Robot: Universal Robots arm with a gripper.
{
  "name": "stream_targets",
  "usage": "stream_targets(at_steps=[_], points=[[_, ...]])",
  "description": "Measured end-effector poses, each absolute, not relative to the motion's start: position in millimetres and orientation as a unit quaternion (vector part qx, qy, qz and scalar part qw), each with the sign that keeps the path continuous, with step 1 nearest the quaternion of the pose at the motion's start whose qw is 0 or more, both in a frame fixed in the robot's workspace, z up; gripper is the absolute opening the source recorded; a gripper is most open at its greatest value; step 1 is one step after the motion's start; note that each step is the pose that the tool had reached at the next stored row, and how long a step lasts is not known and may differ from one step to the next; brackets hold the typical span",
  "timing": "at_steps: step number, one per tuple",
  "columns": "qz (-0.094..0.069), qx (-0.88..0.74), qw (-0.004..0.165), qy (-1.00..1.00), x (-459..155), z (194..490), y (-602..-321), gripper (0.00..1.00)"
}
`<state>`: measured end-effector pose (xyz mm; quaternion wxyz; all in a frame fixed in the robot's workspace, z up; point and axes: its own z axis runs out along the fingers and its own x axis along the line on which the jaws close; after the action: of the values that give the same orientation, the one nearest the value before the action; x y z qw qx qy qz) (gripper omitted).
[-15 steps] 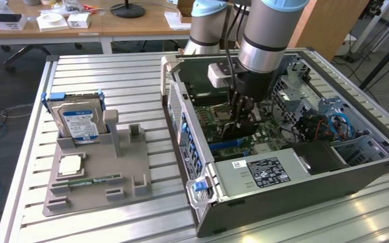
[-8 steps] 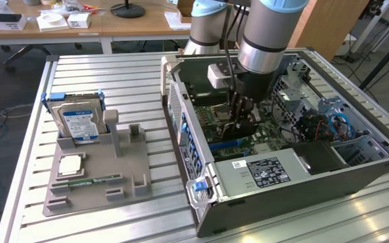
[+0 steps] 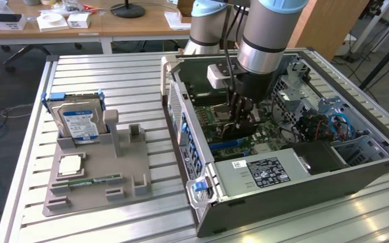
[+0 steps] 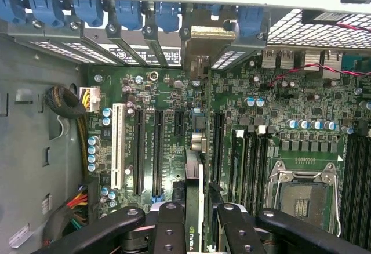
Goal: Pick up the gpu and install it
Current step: 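Insert the gpu into the slot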
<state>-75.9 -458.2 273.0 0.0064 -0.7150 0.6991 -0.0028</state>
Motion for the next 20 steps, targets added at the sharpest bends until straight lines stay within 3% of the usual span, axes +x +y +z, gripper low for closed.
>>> stream_targets(at_steps=[20], points=[[-0.003, -0.715, 0.006, 0.699, -76.7, 268.4, -457.6, 0.26]])
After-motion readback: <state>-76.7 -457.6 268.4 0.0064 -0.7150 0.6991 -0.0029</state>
